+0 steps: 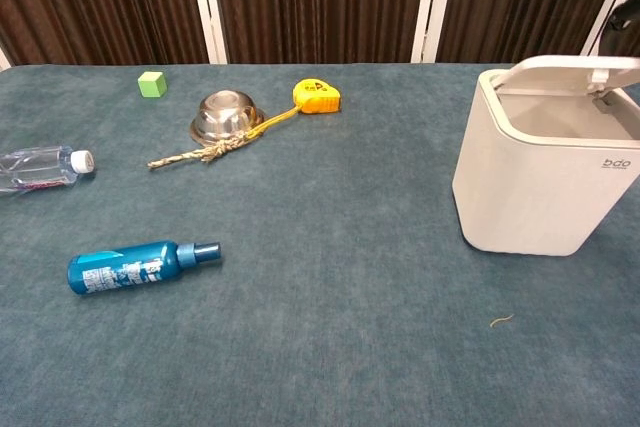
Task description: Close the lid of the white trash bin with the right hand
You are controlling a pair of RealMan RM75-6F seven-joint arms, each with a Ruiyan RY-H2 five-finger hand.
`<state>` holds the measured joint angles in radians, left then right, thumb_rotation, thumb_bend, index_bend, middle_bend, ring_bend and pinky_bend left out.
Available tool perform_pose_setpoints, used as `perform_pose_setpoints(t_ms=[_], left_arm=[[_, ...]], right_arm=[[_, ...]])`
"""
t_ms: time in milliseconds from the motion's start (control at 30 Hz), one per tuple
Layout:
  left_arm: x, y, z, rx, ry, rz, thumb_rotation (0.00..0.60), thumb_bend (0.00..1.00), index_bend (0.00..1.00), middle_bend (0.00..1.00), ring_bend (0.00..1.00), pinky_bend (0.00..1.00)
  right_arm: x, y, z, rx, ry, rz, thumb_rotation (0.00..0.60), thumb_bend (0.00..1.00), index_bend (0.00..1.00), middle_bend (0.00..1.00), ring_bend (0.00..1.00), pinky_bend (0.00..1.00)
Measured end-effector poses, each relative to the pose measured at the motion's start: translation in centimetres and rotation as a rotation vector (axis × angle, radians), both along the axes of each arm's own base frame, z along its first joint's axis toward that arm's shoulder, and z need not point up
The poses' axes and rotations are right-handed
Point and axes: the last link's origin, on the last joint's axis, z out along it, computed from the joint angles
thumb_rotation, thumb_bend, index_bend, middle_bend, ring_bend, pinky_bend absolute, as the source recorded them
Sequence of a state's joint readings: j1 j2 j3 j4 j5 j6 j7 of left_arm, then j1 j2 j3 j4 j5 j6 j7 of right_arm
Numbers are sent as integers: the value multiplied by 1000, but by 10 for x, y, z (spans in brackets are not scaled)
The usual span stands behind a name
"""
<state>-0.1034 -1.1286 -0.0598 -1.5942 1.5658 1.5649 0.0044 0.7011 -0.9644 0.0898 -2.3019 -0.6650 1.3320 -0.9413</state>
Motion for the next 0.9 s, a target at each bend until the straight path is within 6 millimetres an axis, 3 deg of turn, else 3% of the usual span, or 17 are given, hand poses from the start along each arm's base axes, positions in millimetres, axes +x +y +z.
perform_pose_setpoints(t_ms=[400, 900], left_arm=[[0, 0, 0, 0, 1, 2, 600, 459, 298, 175, 94, 239], [-1, 0, 1, 2, -2, 3, 600, 459, 298, 175, 95, 239]], right_arm=[[-15, 15, -8, 70, -13, -5, 600, 854, 451, 819, 869, 957], [-38, 12, -14, 131, -39, -78, 600, 854, 442, 819, 869, 957]])
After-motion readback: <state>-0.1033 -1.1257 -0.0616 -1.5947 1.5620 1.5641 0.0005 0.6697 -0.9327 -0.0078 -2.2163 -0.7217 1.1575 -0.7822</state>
